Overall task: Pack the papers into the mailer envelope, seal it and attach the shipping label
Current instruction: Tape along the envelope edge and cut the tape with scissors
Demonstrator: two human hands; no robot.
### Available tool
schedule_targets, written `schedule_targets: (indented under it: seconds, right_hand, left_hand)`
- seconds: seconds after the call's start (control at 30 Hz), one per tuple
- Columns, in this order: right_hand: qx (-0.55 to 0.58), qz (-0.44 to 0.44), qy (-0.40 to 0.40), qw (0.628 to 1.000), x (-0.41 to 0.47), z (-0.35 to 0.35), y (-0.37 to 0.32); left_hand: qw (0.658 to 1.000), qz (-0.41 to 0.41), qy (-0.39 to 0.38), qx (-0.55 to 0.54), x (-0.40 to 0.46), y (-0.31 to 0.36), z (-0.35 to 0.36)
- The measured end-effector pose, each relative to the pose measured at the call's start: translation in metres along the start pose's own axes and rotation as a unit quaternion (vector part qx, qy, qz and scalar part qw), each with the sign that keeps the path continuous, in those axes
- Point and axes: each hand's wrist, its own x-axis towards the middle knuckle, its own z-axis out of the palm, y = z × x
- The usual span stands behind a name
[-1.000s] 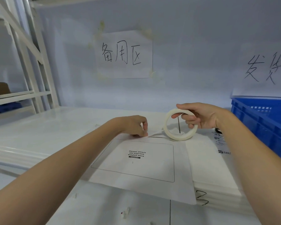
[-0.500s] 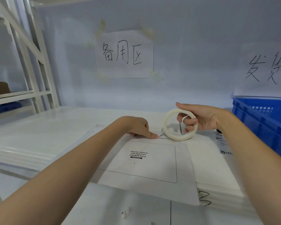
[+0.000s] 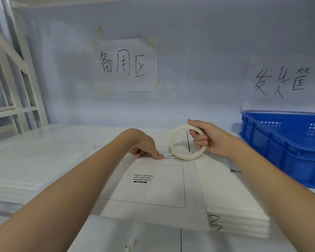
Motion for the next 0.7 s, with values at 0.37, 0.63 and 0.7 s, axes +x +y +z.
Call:
schedule_targets:
  seconds: [0.37,0.63,0.7]
  right_hand:
    - [-0.153,-0.002,0.033,0.988,-0.019,-0.017,-0.019]
    - [-0.158,0.002,0.027,0.987,-0.024,-0.019,-0.023]
    - [-0.158,0.001,0.025,0.987,-0.025,-0.019,-0.024]
  left_hand:
    - [1.0,0.005,0.0,-0.012,-0.007,0.001,0.002]
    - [0.999,0.029,-0.027,-0.031,-0.018,0.001,0.001]
    - [0.999,0.017,-0.008,-0.03,-0.017,0.004,0.003]
